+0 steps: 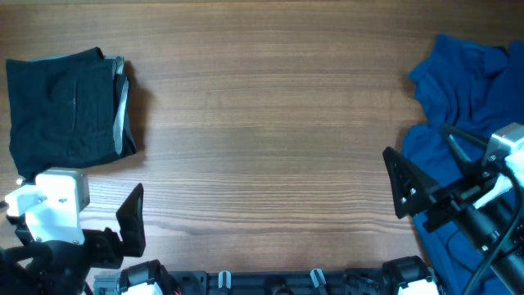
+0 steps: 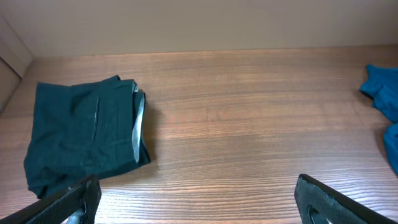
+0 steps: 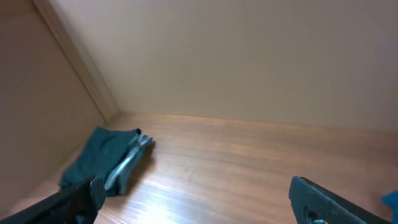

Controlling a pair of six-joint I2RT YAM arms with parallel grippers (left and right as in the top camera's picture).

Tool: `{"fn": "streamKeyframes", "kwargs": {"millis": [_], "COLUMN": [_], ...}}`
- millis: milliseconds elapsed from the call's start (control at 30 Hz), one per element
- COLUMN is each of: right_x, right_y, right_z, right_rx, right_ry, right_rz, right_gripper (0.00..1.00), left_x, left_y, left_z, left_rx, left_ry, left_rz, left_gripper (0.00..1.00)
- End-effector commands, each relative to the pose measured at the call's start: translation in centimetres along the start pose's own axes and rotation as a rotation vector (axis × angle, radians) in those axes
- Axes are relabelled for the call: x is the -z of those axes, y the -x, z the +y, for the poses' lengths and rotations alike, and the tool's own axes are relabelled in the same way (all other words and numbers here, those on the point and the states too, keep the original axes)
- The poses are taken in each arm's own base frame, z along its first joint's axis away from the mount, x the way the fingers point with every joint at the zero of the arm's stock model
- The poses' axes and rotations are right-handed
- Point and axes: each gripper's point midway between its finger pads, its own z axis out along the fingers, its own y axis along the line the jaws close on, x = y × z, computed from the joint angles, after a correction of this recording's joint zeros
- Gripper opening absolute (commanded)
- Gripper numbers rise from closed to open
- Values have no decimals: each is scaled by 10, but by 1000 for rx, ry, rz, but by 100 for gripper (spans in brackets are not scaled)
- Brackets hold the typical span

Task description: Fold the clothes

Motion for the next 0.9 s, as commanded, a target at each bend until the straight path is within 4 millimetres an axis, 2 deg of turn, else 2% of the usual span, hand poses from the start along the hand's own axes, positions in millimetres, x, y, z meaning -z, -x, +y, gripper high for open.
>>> {"fn": "streamKeyframes", "kwargs": {"millis": [0,100,167,200,267,367,500,600,667,733,867], "right_x": [2,4,10,14,14,10,16,14,7,-8,-32], "right_y": [-5,-22,-32,-32,-27,-18,-23,-44,-68,-107,-151], "right_z": [3,-14,-43,-60,-62,-63,-79,-82,-89,-104,-123], "right_rx": [-289,-323,-324,-246,-18,193,221,230,234,235,163], "right_ry": [13,-92,-261,-359,-357,-350,-423,-403,-398,-397,-384], "right_rz": [22,70,76,65,84,71,-7,-76,-101,-107,-181], "right_gripper": [100,100,100,100,100,99,100,100,100,100,100], "left_x": [0,0,0,0,0,0,0,0,0,0,0], "left_y": [0,0,0,0,0,0,0,0,0,0,0], "left_z": [-4,-4,-4,-4,-4,-4,-4,-4,-4,-4,-4], "left_rx": [-21,-21,-21,-21,-21,-21,-21,-21,-20,-21,-21], "left_ry": [-22,-22,-22,-22,-22,-22,-22,-22,-22,-22,-22], "left_rz": [-2,-2,-2,-2,-2,-2,-2,-2,-2,-2,-2], "left_gripper": [100,100,100,100,100,100,100,100,100,100,100]}}
